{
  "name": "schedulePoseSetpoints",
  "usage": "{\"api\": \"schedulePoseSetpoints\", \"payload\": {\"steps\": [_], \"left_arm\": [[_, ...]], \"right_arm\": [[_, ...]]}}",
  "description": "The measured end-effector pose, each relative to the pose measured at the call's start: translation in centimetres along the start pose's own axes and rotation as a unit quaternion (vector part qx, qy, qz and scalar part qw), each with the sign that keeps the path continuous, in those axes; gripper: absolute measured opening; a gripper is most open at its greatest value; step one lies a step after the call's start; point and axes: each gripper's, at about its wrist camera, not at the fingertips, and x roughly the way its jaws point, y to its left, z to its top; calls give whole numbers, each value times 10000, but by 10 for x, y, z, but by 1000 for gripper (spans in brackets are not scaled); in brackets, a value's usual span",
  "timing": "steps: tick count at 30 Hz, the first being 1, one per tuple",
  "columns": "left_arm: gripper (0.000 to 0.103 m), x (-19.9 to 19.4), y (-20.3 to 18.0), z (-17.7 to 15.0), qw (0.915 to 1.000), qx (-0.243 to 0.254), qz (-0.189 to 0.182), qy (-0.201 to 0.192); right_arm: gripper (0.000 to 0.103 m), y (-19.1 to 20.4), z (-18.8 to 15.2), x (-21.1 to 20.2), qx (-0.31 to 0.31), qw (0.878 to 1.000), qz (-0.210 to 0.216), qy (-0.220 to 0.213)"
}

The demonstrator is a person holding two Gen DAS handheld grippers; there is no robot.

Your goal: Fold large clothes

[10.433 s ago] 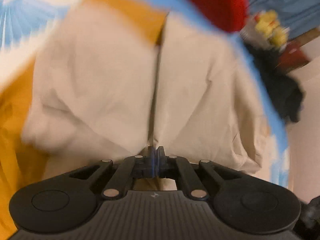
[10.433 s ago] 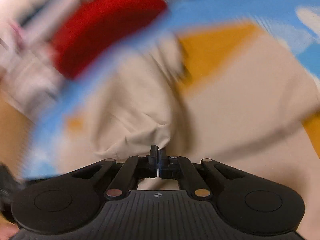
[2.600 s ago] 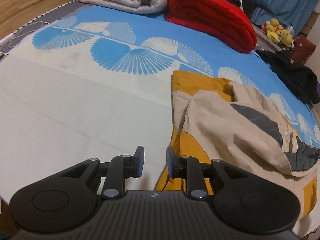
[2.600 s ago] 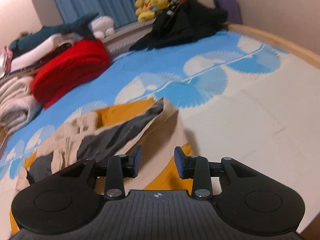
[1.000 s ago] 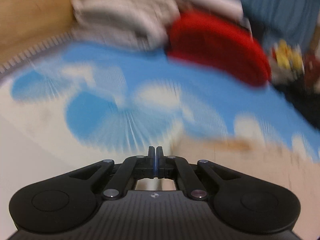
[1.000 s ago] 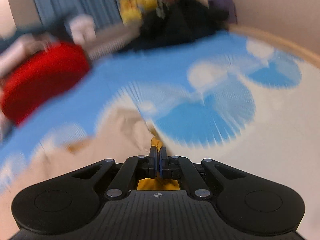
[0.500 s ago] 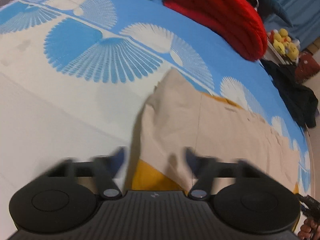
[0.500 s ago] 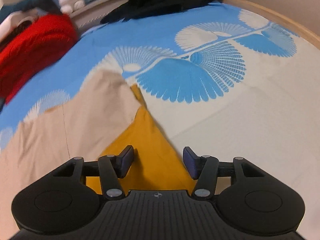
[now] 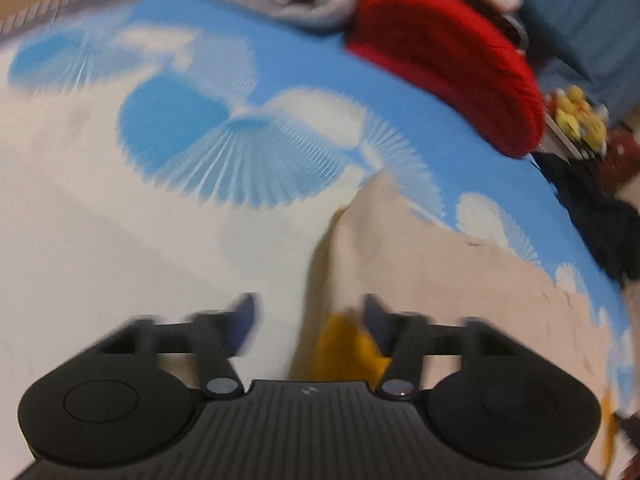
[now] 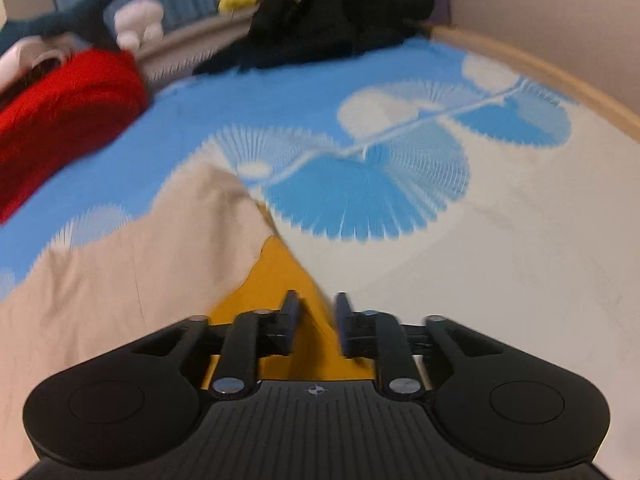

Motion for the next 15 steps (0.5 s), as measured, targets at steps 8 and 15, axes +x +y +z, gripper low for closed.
{"api": "schedulePoseSetpoints", "payload": {"steps": [8, 15], "left_arm": [[85, 29, 17, -19, 9942, -204, -483, 940], [58, 38, -12, -33, 9916, 257, -818, 966]], "right_arm": [[51, -25, -16, 18, 363, 9935, 507, 958], [51, -24, -23, 27, 290, 9909, 735, 1092]]}}
